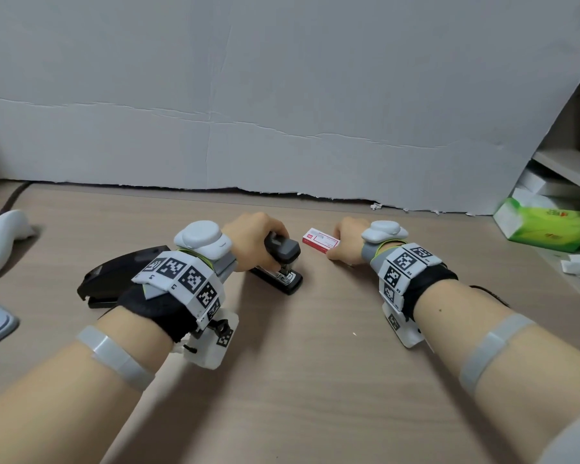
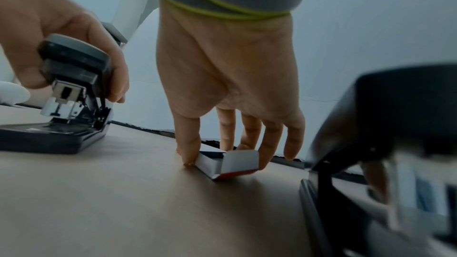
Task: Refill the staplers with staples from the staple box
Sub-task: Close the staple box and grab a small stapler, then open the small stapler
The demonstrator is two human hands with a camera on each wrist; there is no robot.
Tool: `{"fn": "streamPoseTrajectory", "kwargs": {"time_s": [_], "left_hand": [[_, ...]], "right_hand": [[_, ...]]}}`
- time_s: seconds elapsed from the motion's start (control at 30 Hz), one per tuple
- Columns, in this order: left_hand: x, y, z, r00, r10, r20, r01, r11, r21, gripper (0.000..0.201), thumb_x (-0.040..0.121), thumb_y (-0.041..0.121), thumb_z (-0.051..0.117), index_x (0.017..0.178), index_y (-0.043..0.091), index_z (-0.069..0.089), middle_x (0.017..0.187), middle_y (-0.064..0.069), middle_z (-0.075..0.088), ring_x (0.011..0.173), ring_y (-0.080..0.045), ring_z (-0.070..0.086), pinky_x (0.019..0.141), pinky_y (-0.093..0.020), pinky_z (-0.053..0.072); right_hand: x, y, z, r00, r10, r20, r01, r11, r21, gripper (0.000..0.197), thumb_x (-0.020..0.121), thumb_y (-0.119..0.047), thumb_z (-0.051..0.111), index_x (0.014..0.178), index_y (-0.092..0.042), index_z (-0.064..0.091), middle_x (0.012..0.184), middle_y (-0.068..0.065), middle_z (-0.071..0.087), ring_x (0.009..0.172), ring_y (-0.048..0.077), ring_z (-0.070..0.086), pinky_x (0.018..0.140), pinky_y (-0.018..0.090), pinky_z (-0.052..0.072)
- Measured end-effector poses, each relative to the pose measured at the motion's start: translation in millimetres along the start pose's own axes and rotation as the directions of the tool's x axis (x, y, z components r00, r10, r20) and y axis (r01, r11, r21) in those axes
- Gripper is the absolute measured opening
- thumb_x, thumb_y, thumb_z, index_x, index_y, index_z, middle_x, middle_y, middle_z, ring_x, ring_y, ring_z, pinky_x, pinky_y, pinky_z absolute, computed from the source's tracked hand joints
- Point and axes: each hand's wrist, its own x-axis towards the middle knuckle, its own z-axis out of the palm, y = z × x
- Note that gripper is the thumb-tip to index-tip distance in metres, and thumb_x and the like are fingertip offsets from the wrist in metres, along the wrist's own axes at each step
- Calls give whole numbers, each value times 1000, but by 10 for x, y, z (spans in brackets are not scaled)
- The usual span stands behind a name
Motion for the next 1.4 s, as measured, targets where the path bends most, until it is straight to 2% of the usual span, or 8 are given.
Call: {"fn": "streamPoseTrajectory", "kwargs": {"time_s": [0.2, 0.37, 0.53, 0.77, 0.93, 1.1, 1.27, 1.4], "left_hand": [[57, 143, 44, 1000, 30, 5, -30, 1000, -9, 51, 65, 26, 86, 112, 28, 67, 102, 2, 65, 91, -22, 59, 80, -33, 51], [89, 331, 114, 999, 42, -23, -43, 999, -23, 54, 66, 26, 86, 117, 24, 67, 100, 2, 65, 86, -18, 54, 71, -25, 39], [33, 480, 210, 996, 32, -85, -34, 999, -14, 52, 67, 31, 85, 116, 25, 67, 101, 2, 66, 84, -17, 54, 68, -25, 38], [11, 60, -13, 960, -210, -186, 128, 919, -373, 18, 89, 24, 65, 99, 11, 73, 95, -9, 73, 87, -30, 69, 82, -41, 58], [-50, -65, 49, 918, -394, 35, 346, 758, -552, 13, 93, 5, 59, 93, 1, 72, 91, -22, 71, 75, -30, 69, 60, -38, 62], [-39, -83, 67, 890, -442, 110, 389, 612, -689, 11, 92, 3, 62, 97, -5, 69, 86, -20, 68, 66, -25, 66, 43, -27, 58], [-2, -149, 106, 864, -457, 209, 451, 523, -723, 10, 93, 4, 62, 84, 1, 65, 85, -19, 67, 67, -24, 67, 57, -36, 61], [24, -186, 119, 868, -455, 197, 447, 547, -708, 10, 92, 1, 61, 85, 5, 65, 94, -18, 68, 73, -25, 68, 61, -35, 62]], "right_hand": [[-239, 16, -67, 975, -150, -166, 169, 980, 109, 33, 76, -36, 65, 106, -22, 63, 107, 7, 55, 103, 30, 52, 87, 40, 48], [-691, 6, -80, 951, -309, 22, 284, 897, 340, 22, 77, -16, 65, 97, -22, 58, 94, 3, 69, 75, 21, 62, 75, 35, 55], [-804, 19, 100, 969, -246, 24, 231, 937, 263, 33, 65, -31, 79, 73, -22, 48, 68, -5, 56, 59, 14, 53, 51, 26, 37], [-882, 119, 31, 973, -221, 71, 173, 896, 410, 26, 66, -23, 82, 79, -20, 60, 68, -3, 65, 50, 14, 61, 53, 25, 53], [-918, 159, -212, 972, -236, 6, 175, 735, 655, 45, 74, -37, 83, 113, -23, 65, 90, 4, 67, 69, 13, 61, 67, 34, 58], [-941, 96, -333, 955, -280, -93, 277, 742, 611, 27, 82, -30, 76, 101, -11, 76, 84, 1, 71, 61, 5, 54, 71, 29, 49], [-908, 117, -321, 958, -281, -54, 252, 740, 623, 28, 84, -26, 75, 107, -11, 74, 86, 1, 70, 67, 16, 60, 74, 33, 54], [-889, 114, -325, 952, -302, -52, 266, 730, 629, 26, 87, -21, 72, 109, -8, 72, 81, -1, 68, 61, 10, 59, 56, 13, 48]]}}
